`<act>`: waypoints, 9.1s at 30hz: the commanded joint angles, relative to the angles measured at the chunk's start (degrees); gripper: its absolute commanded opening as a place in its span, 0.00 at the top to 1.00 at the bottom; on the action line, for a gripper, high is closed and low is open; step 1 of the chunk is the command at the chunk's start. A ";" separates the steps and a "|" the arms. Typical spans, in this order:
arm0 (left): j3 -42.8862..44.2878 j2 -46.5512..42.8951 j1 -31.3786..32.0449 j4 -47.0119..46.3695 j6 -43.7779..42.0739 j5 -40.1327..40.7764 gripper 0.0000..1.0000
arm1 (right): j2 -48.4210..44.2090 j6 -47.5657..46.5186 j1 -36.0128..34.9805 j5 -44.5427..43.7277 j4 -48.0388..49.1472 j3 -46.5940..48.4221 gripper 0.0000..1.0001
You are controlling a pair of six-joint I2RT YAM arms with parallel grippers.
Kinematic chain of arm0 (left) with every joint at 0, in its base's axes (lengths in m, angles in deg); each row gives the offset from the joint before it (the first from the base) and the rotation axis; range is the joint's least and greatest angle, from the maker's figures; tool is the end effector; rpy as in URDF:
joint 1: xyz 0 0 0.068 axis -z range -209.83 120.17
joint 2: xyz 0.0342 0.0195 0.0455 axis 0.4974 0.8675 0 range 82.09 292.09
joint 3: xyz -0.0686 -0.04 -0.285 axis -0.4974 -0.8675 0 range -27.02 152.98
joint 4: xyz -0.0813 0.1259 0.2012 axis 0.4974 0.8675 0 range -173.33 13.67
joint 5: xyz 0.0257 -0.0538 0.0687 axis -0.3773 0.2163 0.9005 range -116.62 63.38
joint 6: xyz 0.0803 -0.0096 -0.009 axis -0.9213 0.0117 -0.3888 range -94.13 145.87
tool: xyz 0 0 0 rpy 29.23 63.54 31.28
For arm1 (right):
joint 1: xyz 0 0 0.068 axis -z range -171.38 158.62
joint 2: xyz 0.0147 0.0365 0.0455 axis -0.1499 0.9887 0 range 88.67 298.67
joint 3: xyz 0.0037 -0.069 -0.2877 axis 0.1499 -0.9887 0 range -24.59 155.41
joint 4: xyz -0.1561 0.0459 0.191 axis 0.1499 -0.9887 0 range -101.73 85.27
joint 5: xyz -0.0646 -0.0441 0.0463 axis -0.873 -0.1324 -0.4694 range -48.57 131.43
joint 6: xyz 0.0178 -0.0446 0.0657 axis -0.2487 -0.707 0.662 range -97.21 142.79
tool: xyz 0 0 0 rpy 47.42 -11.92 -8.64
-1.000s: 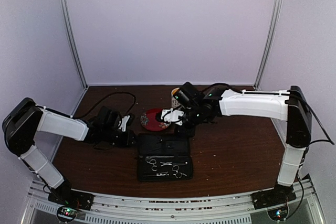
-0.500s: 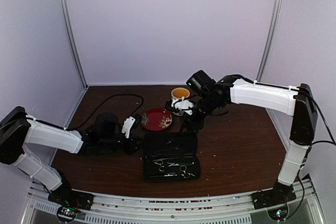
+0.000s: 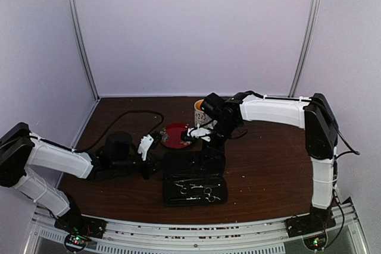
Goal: Sort the hair-cutting tools
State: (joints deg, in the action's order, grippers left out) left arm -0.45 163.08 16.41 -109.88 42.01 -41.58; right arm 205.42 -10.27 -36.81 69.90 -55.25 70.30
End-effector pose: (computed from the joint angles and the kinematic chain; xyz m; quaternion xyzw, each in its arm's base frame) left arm 0.1842 -0.2188 0.1760 0.2854 0.8027 -0.3603 0.3799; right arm 0.2779 0.3299 0.2095 -0.6351 0.7180 0.2576 0.1215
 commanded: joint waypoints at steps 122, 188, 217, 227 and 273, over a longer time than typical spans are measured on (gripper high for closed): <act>22.10 15.31 3.43 30.82 -2.74 2.71 1.00 | -11.87 -2.86 -17.92 -18.94 11.48 -18.80 0.47; 21.30 12.82 2.62 40.32 -5.50 3.37 1.00 | -22.60 -18.48 -6.52 -20.16 11.09 -37.89 0.52; 20.51 16.15 6.13 30.23 -5.96 -7.19 1.00 | -13.07 -9.06 -16.82 -11.66 9.50 -31.48 0.56; 23.02 15.61 5.76 37.77 -8.44 -0.42 1.00 | -23.68 -10.19 -5.59 -0.17 -1.92 -26.79 0.48; 25.51 17.39 -0.36 39.23 -13.56 6.39 1.00 | -23.81 -12.47 -9.72 -15.26 3.25 -28.14 0.45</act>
State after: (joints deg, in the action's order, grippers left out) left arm 24.75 179.67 16.28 -68.74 29.44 -35.16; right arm 183.87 -21.94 -44.63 61.92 -56.96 44.75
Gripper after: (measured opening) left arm 0.002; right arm 0.548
